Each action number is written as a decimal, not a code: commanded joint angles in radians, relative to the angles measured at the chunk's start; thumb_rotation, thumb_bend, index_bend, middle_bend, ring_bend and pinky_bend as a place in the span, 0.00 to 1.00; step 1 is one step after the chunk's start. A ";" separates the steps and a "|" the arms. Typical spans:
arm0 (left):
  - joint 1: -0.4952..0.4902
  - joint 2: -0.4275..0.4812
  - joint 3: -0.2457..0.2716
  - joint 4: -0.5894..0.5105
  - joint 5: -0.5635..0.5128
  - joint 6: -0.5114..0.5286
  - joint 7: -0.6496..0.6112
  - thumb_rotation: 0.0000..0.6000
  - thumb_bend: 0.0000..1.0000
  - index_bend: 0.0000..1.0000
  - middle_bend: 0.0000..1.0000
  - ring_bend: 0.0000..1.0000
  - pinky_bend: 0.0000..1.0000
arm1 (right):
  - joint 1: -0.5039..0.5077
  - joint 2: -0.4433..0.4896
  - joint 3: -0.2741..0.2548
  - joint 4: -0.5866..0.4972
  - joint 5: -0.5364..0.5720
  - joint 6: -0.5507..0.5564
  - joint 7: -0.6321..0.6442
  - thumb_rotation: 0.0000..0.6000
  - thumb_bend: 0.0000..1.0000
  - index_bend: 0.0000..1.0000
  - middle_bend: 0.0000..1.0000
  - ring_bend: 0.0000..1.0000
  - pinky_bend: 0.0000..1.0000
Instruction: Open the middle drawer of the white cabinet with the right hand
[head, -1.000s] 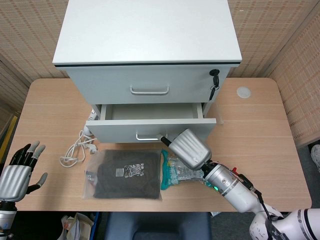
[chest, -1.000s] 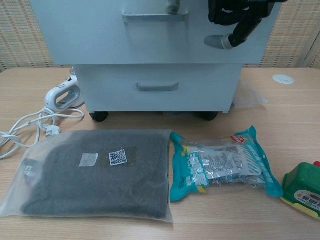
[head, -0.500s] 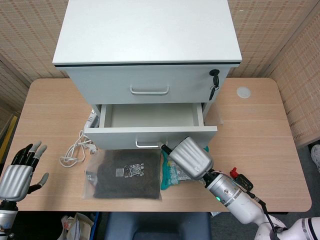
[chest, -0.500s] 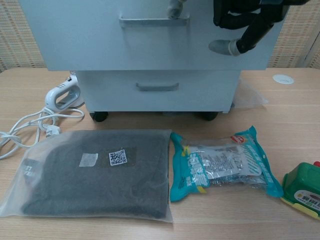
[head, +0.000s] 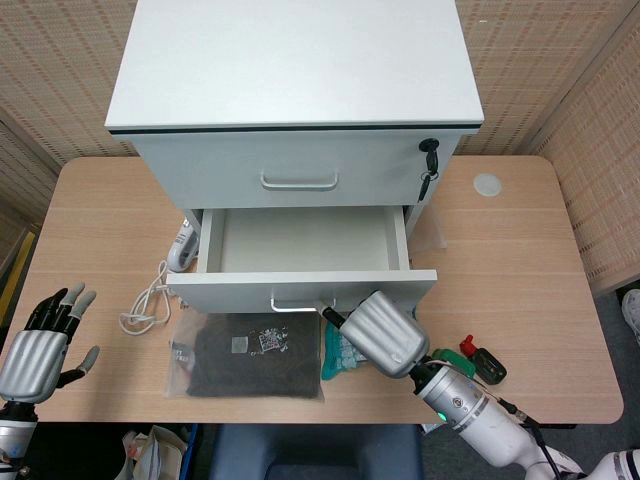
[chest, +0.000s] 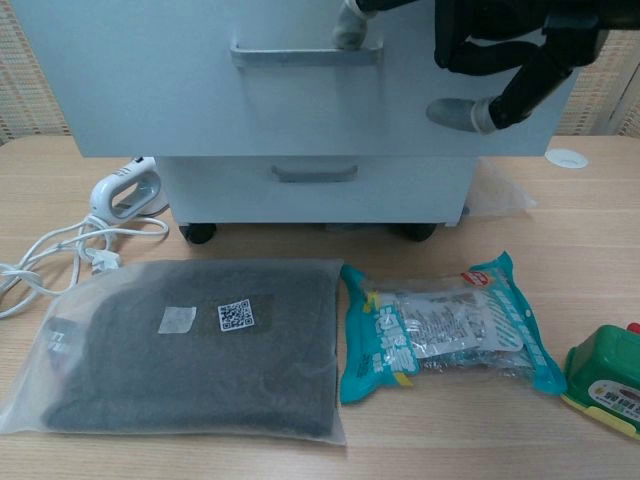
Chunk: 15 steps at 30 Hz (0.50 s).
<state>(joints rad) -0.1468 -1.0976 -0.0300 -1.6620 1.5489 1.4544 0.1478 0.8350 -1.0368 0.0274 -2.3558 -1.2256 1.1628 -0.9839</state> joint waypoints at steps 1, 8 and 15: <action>-0.001 0.000 0.000 0.000 0.001 0.000 0.001 1.00 0.32 0.08 0.00 0.02 0.11 | -0.022 0.002 -0.014 0.000 -0.042 0.003 0.009 1.00 0.37 0.20 0.91 0.92 0.80; -0.003 0.002 0.000 -0.003 0.003 -0.001 0.005 1.00 0.32 0.08 0.00 0.02 0.11 | -0.050 0.010 -0.026 0.000 -0.097 -0.006 0.026 1.00 0.37 0.20 0.91 0.92 0.80; -0.002 0.004 0.002 -0.005 0.003 -0.001 0.005 1.00 0.32 0.08 0.00 0.02 0.11 | -0.077 0.020 -0.029 0.000 -0.158 -0.013 0.049 1.00 0.37 0.20 0.91 0.92 0.80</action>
<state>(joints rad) -0.1491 -1.0935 -0.0278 -1.6675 1.5517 1.4539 0.1532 0.7639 -1.0190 0.0003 -2.3560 -1.3750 1.1524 -0.9405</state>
